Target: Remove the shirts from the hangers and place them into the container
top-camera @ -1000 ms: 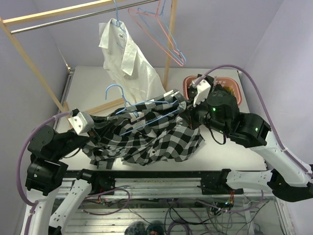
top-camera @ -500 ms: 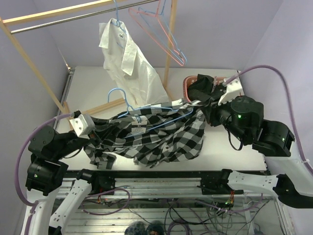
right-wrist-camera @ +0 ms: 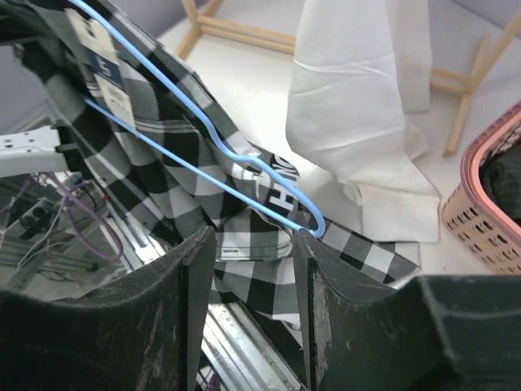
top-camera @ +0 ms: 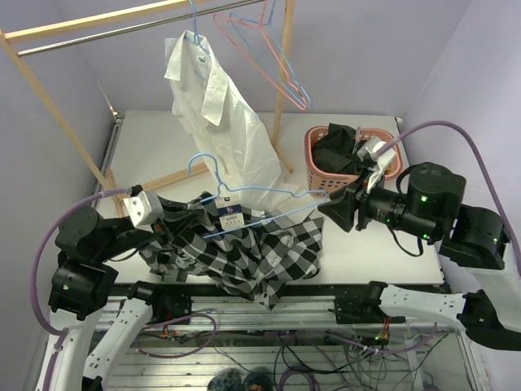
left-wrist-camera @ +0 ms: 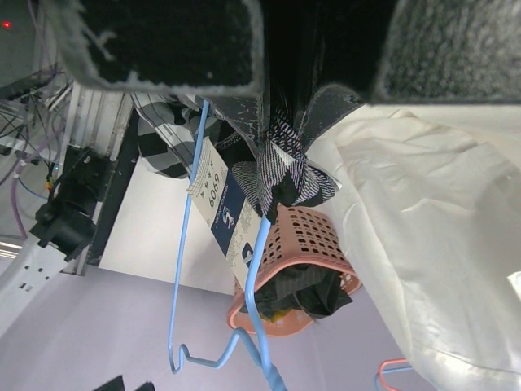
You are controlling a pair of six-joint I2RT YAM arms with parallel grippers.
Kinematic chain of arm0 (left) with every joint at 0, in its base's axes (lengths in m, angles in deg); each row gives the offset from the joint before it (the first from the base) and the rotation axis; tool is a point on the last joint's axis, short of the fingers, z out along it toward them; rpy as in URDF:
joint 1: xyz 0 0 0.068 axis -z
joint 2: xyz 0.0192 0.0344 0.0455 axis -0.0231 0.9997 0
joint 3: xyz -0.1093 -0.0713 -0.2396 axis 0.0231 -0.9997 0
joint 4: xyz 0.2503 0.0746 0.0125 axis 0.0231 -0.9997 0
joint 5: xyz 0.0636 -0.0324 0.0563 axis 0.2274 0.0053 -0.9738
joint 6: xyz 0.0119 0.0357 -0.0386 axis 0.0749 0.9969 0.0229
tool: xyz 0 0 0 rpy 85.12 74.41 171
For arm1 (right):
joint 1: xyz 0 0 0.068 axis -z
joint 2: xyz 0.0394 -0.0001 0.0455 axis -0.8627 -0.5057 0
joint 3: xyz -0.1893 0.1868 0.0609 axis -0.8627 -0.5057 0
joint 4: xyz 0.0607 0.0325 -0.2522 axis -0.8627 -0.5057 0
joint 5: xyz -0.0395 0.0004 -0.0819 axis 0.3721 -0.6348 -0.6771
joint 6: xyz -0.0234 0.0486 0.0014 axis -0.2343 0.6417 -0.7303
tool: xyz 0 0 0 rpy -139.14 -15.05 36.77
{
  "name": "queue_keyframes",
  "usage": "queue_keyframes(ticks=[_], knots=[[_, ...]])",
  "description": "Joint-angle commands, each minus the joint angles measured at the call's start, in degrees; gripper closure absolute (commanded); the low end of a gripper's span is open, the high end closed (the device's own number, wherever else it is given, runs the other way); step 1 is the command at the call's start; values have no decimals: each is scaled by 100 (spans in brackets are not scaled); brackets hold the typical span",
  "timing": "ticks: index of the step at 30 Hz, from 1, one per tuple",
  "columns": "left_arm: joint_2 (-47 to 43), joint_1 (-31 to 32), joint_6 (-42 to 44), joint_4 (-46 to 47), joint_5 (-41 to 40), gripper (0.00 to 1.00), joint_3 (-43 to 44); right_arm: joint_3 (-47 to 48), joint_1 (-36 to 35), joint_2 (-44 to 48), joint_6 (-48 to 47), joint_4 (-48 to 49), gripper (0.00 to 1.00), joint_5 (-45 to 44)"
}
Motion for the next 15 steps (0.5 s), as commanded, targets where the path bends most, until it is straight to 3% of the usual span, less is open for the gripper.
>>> queue_keyframes(ticks=[1,6,15], knots=[[-24,-31,-88,477,560,93,-41,159,1,79,-301,-12,57,586],[-97,-31,-130,589,782,93,-89,45,5,128,-428,-9,57,1123],[-199,-30,-211,654,1176,93,-62,-62,1,211,-583,-58,55,1064]])
